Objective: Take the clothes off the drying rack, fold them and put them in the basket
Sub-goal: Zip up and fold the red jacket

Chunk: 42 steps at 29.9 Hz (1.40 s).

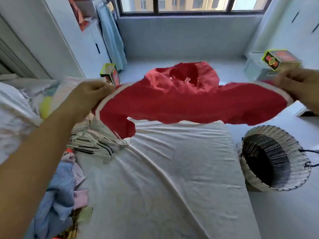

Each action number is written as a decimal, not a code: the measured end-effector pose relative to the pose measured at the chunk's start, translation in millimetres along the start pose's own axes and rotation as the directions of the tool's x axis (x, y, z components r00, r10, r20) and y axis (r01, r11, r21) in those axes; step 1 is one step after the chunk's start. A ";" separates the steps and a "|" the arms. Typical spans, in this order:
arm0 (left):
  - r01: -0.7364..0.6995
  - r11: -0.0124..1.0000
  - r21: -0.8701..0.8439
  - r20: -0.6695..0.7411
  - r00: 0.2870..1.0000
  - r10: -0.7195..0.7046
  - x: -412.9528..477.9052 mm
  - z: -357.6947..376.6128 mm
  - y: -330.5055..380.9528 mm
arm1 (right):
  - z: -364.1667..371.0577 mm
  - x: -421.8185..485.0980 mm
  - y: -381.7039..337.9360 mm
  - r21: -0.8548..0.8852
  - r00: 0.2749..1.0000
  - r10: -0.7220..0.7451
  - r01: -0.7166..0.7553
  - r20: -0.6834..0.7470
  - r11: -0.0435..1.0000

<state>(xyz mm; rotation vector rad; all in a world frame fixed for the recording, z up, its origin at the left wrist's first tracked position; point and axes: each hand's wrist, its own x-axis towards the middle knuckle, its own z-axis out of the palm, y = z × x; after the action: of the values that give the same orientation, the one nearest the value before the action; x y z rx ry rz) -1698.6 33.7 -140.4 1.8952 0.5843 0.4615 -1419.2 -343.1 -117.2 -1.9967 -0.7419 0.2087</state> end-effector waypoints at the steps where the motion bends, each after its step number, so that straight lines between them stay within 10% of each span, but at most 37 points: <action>1: 0.065 0.998 0.002 0.038 0.997 -0.065 -11.5 10.4 -26.0 | 12.5 -11.7 23.7 -0.052 0.997 0.033 -0.030 0.066 0.998; 8: 0.396 0.852 0.342 0.296 0.815 -0.498 -107.9 109.4 -237.4 | 130.6 -134.3 221.9 -0.434 0.760 0.401 -0.175 0.511 0.884; 15: 0.409 0.556 0.723 0.333 0.499 -0.800 -230.9 179.5 -380.7 | 233.0 -280.7 351.4 -0.685 0.437 0.717 -0.262 0.544 0.680; 18: 0.415 0.517 0.749 0.210 0.591 -0.779 -246.0 209.4 -396.9 | 261.3 -289.6 353.9 -0.643 0.532 0.723 -0.374 0.440 0.668; 24: 0.295 0.795 0.531 0.103 0.908 -0.406 -166.8 303.7 -378.9 | 340.8 -227.0 338.5 -0.420 0.900 0.416 -0.329 0.133 0.846; 31: 0.171 0.562 0.809 0.152 0.864 -0.481 -90.4 342.6 -392.7 | 366.2 -161.8 362.9 -0.635 0.819 0.573 -0.438 0.009 0.636; 36: 0.167 0.911 0.378 0.026 0.981 -0.191 -115.3 287.9 -394.7 | 310.2 -172.5 371.0 -0.367 0.907 0.422 -0.392 0.001 0.843; 42: -0.147 0.757 0.637 0.235 0.972 -0.008 -174.1 247.0 -390.9 | 287.0 -216.2 350.4 -0.241 0.939 0.293 -0.246 0.180 0.939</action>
<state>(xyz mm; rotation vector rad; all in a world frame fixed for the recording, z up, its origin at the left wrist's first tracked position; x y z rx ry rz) -1772.1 -122.3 -603.4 2.6074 0.5643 0.0699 -1570.6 -382.0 -594.1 -2.3081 -0.6402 0.5339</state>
